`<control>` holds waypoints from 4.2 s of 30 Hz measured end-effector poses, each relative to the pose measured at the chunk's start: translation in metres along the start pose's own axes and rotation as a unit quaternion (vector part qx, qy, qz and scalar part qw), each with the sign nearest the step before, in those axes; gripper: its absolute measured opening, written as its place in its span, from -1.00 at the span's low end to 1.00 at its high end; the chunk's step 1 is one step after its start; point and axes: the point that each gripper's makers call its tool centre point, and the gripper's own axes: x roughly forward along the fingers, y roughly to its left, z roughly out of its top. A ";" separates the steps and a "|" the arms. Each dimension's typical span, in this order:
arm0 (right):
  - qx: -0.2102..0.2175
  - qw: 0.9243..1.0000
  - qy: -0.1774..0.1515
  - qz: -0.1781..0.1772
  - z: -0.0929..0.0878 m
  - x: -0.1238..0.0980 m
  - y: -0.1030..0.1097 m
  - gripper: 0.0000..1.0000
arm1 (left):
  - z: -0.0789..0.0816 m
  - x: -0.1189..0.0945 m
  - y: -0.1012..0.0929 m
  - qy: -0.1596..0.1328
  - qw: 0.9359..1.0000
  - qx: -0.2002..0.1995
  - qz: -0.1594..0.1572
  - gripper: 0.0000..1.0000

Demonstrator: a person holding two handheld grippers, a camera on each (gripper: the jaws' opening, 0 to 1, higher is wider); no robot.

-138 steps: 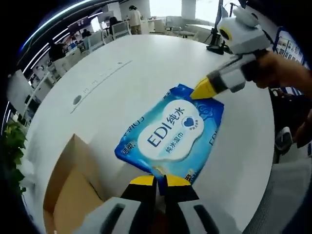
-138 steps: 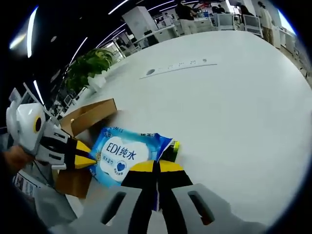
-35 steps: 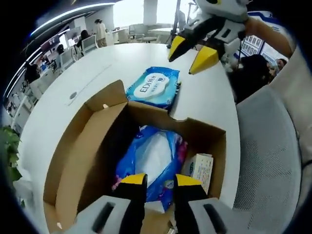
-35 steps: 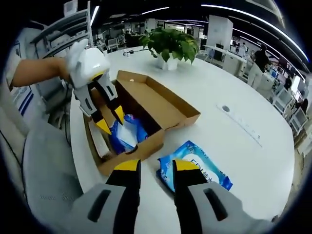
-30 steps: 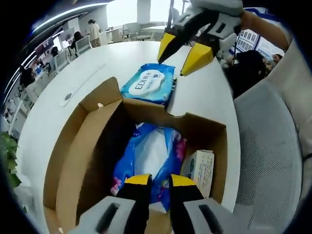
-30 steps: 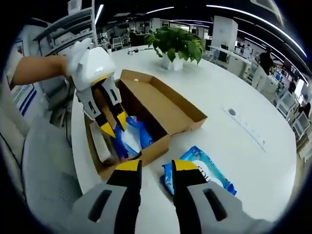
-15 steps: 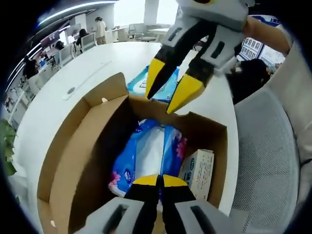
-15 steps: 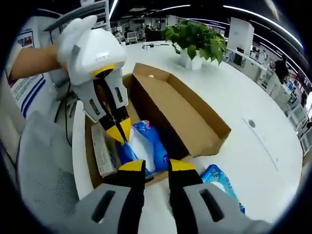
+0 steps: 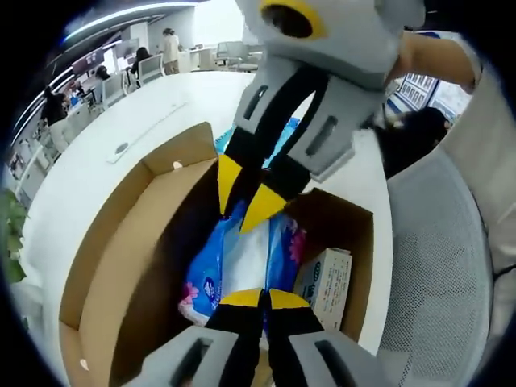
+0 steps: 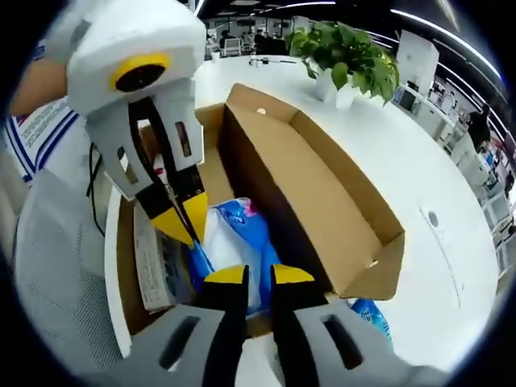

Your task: Operate the shoe box by opening the lid, removing the specified soft item, and placing it in the target area until the item is outside and the box remains undamaged.

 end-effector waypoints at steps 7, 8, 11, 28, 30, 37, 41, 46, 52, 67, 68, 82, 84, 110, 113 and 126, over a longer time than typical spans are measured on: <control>0.007 1.000 0.011 -0.009 -0.002 0.010 -0.003 -1.00 | 0.000 -0.002 0.001 -0.005 1.000 -0.006 0.000 -1.00; 0.007 1.000 0.012 -0.006 -0.003 0.010 -0.002 -1.00 | 0.000 -0.002 0.001 -0.005 1.000 -0.007 0.001 -1.00; 0.003 1.000 0.009 -0.005 0.000 0.008 0.003 -1.00 | -0.001 -0.004 0.001 -0.005 1.000 -0.006 0.003 -1.00; -0.026 0.999 -0.027 0.000 0.031 -0.016 0.015 -1.00 | 0.002 -0.034 0.003 -0.017 0.999 -0.006 0.029 -1.00; -0.030 0.999 -0.031 -0.001 0.034 -0.020 0.017 -1.00 | 0.005 -0.041 0.003 -0.021 0.999 -0.005 0.035 -1.00; -0.036 0.998 -0.051 0.000 0.043 -0.040 0.021 -1.00 | 0.013 -0.062 -0.003 -0.024 0.998 0.006 0.053 -1.00; -0.037 0.997 -0.064 0.000 0.048 -0.052 0.023 -1.00 | 0.020 -0.072 -0.010 -0.025 0.998 0.010 0.058 -1.00; -0.045 0.996 -0.071 -0.001 0.047 -0.065 0.026 -1.00 | 0.029 -0.083 -0.015 -0.031 0.998 0.007 0.060 -1.00; -0.046 0.996 -0.078 -0.006 0.045 -0.082 0.025 -1.00 | 0.042 -0.087 -0.026 -0.031 0.998 0.009 0.056 -1.00; -0.033 0.996 -0.082 -0.022 0.024 -0.125 0.017 -1.00 | 0.080 -0.078 -0.053 -0.036 0.998 0.032 0.029 -1.00; -0.031 0.996 -0.082 -0.023 0.022 -0.127 0.016 -1.00 | 0.083 -0.076 -0.055 -0.036 0.998 0.035 0.027 -1.00; 0.005 0.996 -0.077 -0.038 -0.020 -0.157 -0.001 -1.00 | 0.121 -0.046 -0.079 -0.039 0.997 0.071 -0.007 -1.00; 0.009 0.996 -0.077 -0.039 -0.025 -0.161 -0.003 -1.00 | 0.127 -0.042 -0.083 -0.040 0.996 0.075 -0.012 -1.00; 0.033 0.995 -0.077 -0.051 -0.076 -0.195 -0.041 -1.00 | 0.189 0.006 -0.101 -0.042 0.991 0.120 -0.043 -1.00; 0.031 0.995 -0.076 -0.052 -0.083 -0.198 -0.047 -1.00 | 0.195 0.012 -0.103 -0.043 0.990 0.123 -0.047 -1.00; 0.035 0.996 -0.066 -0.052 -0.115 -0.213 -0.070 -1.00 | 0.224 0.037 -0.108 -0.047 0.988 0.130 -0.065 -1.00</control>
